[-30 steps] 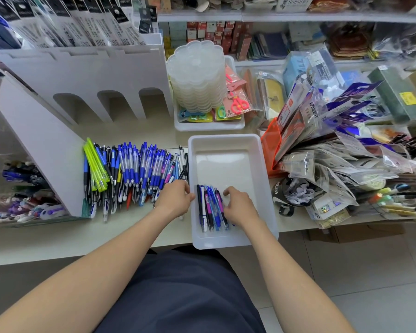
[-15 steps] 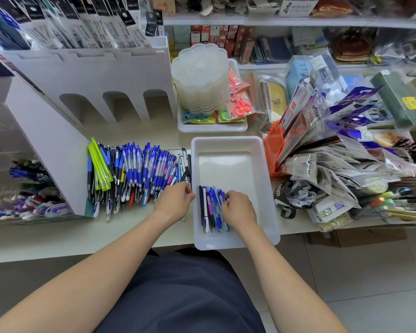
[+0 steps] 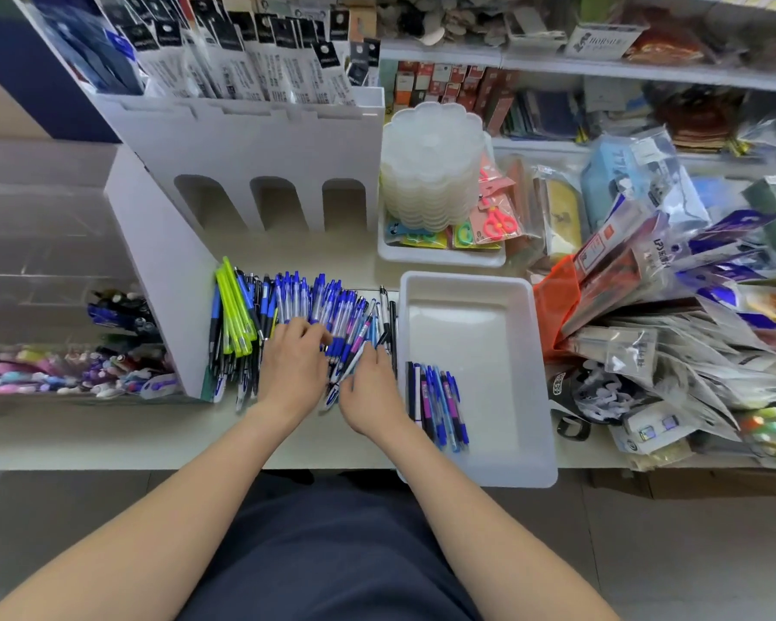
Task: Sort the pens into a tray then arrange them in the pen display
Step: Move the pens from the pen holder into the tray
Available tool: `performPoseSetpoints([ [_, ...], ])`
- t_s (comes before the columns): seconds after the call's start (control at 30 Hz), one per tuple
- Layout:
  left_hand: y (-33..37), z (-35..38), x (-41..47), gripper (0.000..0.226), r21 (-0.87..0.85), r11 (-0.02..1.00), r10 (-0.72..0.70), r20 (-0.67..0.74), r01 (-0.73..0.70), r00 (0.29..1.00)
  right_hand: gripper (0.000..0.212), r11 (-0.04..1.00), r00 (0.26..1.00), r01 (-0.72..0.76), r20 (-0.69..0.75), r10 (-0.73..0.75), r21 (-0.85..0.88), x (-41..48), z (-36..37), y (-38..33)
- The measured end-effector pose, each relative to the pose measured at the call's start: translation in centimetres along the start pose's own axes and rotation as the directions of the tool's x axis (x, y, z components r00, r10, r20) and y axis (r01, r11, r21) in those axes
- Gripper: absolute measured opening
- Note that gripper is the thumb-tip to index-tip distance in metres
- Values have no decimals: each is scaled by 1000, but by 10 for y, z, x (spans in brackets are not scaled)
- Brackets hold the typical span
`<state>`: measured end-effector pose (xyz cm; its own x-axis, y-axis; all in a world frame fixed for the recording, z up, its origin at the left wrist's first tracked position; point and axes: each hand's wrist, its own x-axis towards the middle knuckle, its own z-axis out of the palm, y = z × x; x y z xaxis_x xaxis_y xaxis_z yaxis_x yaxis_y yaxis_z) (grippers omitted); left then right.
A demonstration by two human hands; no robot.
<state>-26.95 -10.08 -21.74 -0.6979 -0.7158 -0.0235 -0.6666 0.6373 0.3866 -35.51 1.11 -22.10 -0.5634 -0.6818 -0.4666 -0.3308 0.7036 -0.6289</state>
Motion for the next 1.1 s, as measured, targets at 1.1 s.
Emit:
performPoseSetpoints([
  [1.1,-45,-28,50,39,112,938,276,329,-327,903,85,866,873,-471,-53,485,167,96,9,-33],
])
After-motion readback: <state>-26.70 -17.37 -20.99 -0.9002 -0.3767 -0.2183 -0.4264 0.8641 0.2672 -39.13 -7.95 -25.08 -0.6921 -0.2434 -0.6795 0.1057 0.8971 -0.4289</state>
